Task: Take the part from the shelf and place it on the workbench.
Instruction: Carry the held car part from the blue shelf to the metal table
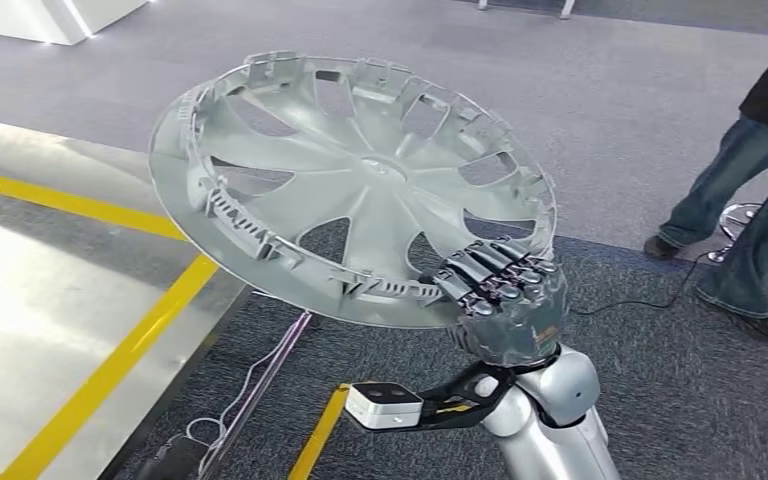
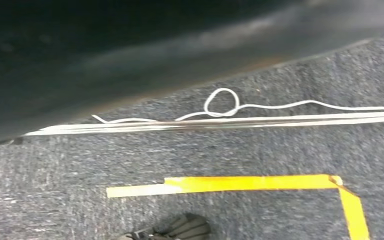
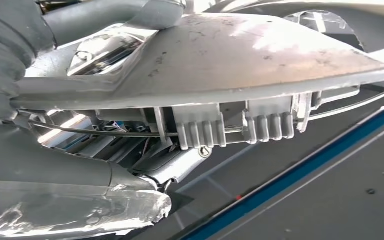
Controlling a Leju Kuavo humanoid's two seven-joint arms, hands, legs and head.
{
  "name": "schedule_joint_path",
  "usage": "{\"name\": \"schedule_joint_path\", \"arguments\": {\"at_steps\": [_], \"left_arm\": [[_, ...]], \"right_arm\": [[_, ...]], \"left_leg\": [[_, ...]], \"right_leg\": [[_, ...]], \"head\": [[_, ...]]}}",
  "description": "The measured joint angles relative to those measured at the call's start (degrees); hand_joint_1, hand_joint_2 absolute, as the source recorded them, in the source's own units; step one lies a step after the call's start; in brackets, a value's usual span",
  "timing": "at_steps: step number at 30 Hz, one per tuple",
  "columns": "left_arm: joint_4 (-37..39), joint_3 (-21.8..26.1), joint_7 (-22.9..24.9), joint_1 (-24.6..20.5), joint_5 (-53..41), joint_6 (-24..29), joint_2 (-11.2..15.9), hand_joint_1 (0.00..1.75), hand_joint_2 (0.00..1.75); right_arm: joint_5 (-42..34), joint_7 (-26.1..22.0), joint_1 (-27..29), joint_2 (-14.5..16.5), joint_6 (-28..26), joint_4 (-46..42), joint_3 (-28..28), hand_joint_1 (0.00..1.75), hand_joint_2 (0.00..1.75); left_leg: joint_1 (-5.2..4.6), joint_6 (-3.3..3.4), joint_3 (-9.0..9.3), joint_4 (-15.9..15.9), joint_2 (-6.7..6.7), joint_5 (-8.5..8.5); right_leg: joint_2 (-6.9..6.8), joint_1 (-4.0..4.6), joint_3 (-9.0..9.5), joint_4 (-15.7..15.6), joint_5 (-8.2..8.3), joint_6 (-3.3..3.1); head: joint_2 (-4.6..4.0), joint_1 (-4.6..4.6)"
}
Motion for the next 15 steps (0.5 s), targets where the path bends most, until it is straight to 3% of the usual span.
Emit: {"name": "schedule_joint_path", "arguments": {"at_steps": [1, 3, 5, 7, 8, 9, 11, 13, 15], "left_arm": [[0.0, -0.01, 0.03, 0.04, -0.28, 0.4, 0.0, 0.0, 0.0], [0.0, -0.02, 0.09, 0.08, -0.71, 0.94, -0.01, 0.0, 0.0], [0.0, -0.02, 0.12, 0.02, -0.91, 1.15, 0.01, 0.0, 0.0], [0.0, -0.02, 0.15, 0.05, -0.96, 1.33, 0.08, 0.0, 0.0], [0.0, -0.02, 0.2, 0.15, -0.95, 1.51, 0.21, 0.0, 0.0], [0.0, -0.03, 0.23, 0.28, -0.93, 1.71, 0.32, 0.0, 0.0], [0.0, -0.01, 0.43, 0.35, -0.83, 2.14, 0.74, 0.0, 0.0], [0.0, 0.05, 0.77, 0.14, -0.54, 2.36, 1.3, 0.0, 0.0], [0.01, 0.26, 1.04, 0.11, -0.2, 2.45, 1.92, 0.0, 0.0]], "right_arm": [[0.01, 0.0, 0.0, 0.0, 0.0, 0.0, -0.02, 1.75, 1.75], [0.01, 0.0, 0.0, 0.0, 0.0, 0.0, -0.04, 1.75, 1.75], [0.01, 0.0, -0.01, -0.02, 0.0, 0.01, -0.06, 1.75, 1.75], [0.03, -0.01, -0.02, -0.03, 0.0, 0.01, -0.07, 1.75, 1.75], [0.03, -0.02, -0.02, -0.02, 0.0, 0.0, -0.05, 1.75, 1.75], [0.05, -0.02, -0.03, 0.0, 0.0, 0.0, -0.01, 1.75, 1.75], [0.02, 0.01, -0.05, 0.03, 0.0, -0.02, 0.08, 1.75, 1.75], [-0.04, 0.02, -0.05, 0.04, 0.0, -0.02, 0.11, 1.75, 1.75], [-0.04, 0.02, -0.05, 0.04, 0.0, 0.0, 0.11, 1.75, 1.75]], "left_leg": [[0.02, -0.01, 0.03, 0.03, -0.84, 0.0], [0.15, -0.14, 0.13, 0.17, -2.55, -0.08], [0.22, -0.64, -0.18, 0.56, -4.02, -0.15], [0.45, -1.41, -0.83, 0.78, -5.23, 0.07], [0.61, -1.77, -1.07, 0.77, -5.88, 0.23], [0.67, -2.11, -1.22, 0.82, -5.82, 0.19], [0.53, -2.72, -2.24, 3.02, -3.38, -1.22], [0.53, -3.24, -5.22, 9.49, -0.12, -4.52], [0.7, -3.52, -8.22, 15.78, 0.76, -6.75]], "right_leg": [[0.08, -0.02, -0.39, -0.11, 1.03, -0.02], [1.08, -0.25, 1.8, -6.37, 5.62, -0.1], [4.04, -0.72, 4.87, -13.21, 8.59, -0.13], [5.64, -0.82, 5.9, -15.26, 8.69, -0.19], [5.12, -0.8, 5.99, -15.5, 8.68, -0.35], [4.44, -0.79, 6.08, -15.58, 8.76, -0.58], [2.85, -0.89, 6.49, -15.91, 8.82, -1.29], [1.13, -0.7, 6.79, -16.01, 8.63, -1.89], [-0.57, -0.49, 6.94, -16.0, 8.4, -2.15]], "head": [[0.0, 0.01], [0.0, 0.02], [0.0, 0.0], [0.0, -0.04], [0.0, -0.07], [0.0, -0.08], [0.0, -0.41], [0.0, -0.71], [0.0, -0.73]]}}
